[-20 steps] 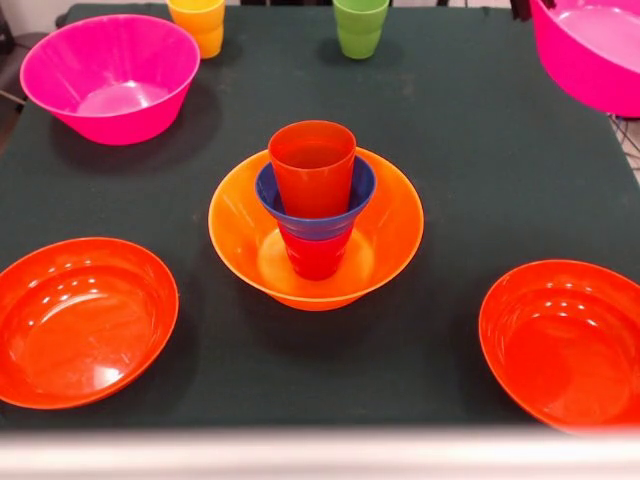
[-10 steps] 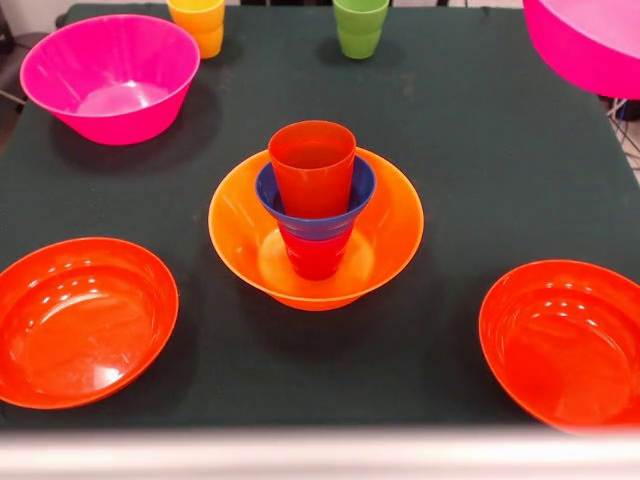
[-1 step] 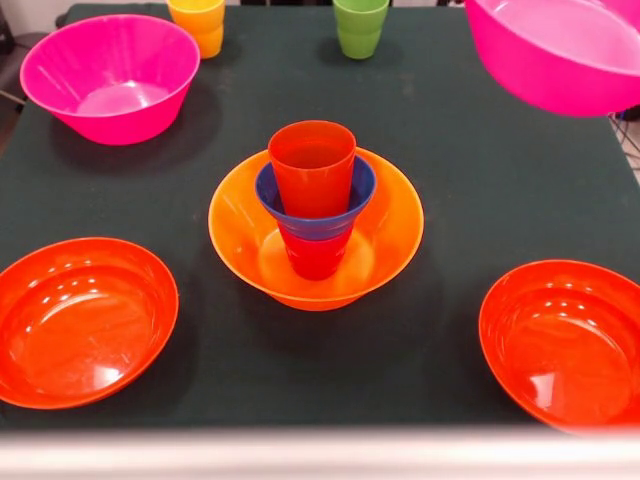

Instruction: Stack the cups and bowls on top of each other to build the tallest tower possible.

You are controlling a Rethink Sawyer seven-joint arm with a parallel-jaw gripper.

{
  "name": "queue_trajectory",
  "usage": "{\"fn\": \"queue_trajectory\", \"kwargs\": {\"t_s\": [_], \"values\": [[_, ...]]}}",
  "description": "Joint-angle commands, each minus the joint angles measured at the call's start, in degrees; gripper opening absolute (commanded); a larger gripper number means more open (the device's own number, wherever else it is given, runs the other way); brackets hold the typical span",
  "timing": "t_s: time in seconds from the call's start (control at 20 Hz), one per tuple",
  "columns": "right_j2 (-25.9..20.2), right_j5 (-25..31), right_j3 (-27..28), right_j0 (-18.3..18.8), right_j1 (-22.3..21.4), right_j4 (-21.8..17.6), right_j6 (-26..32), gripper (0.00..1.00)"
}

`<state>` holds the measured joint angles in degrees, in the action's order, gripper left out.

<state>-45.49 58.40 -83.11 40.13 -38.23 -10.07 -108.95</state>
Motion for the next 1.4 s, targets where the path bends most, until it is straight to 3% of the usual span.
{"fn": "queue_trajectory", "kwargs": {"t_s": [0.05,0.45,0.75,1.4], "values": [[-1.7,8.7,7.18,0.74,6.18,-5.67,21.86,0.0],[-2.36,11.41,13.13,0.77,9.73,-8.8,24.75,0.0],[-3.55,12.47,12.05,1.75,7.33,-8.7,24.97,0.0],[-3.15,18.69,20.09,1.09,9.52,-10.06,30.36,0.0]]}}
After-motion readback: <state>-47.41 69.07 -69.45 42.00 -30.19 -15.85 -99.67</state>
